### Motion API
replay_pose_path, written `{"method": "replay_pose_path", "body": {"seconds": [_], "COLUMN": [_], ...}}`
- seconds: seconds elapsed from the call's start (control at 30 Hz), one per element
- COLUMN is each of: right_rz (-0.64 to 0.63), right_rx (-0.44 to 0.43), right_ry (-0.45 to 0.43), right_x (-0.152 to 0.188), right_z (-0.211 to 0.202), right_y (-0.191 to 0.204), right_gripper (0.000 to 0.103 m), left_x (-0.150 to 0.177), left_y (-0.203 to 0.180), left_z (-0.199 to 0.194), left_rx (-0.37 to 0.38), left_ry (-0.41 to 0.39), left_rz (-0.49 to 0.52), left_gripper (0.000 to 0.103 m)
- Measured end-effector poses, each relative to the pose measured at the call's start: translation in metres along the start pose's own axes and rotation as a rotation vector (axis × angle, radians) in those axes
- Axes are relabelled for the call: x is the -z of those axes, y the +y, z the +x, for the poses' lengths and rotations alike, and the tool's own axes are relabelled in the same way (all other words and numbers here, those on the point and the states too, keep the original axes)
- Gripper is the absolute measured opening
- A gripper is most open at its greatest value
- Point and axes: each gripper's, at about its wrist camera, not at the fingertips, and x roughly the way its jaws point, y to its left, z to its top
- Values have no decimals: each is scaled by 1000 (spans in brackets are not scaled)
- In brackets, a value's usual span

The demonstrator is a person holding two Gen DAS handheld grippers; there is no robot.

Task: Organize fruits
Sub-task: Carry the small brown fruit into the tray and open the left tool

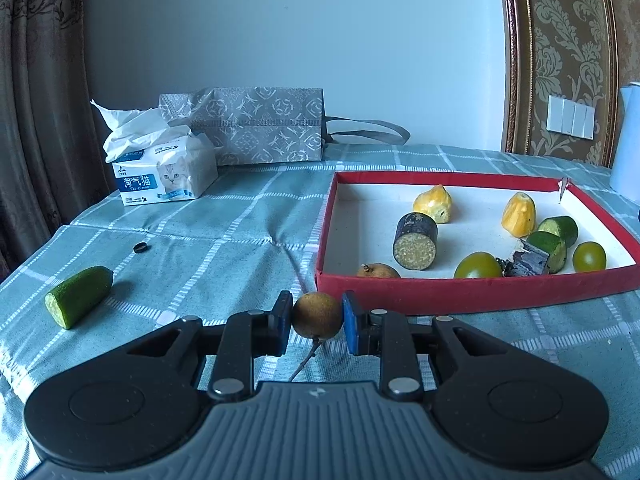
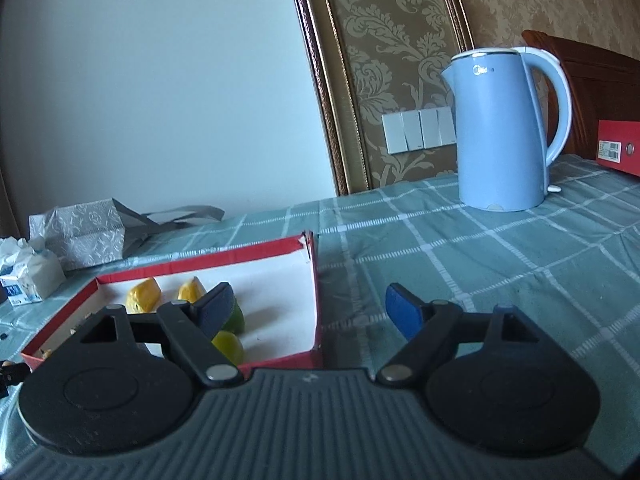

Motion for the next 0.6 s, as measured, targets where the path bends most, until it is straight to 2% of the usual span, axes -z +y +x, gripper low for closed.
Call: {"method": "replay_pose_path", "body": {"seconds": [0.4,0.6], "right_rz": [-4,4], "right_rx": [-11,-21], "right_ry": [18,15], "right_x": [1,-1], "right_z": [1,1], "right_y": [2,1], "right_gripper": [82,82], "left_x": [-18,-42], "left_y": [-31,-41], "left_z": [-2,-6], "left_rx": [7,-11], "left_ry": [-19,-75], "left_rz": [67,95], "left_gripper": [26,26]}}
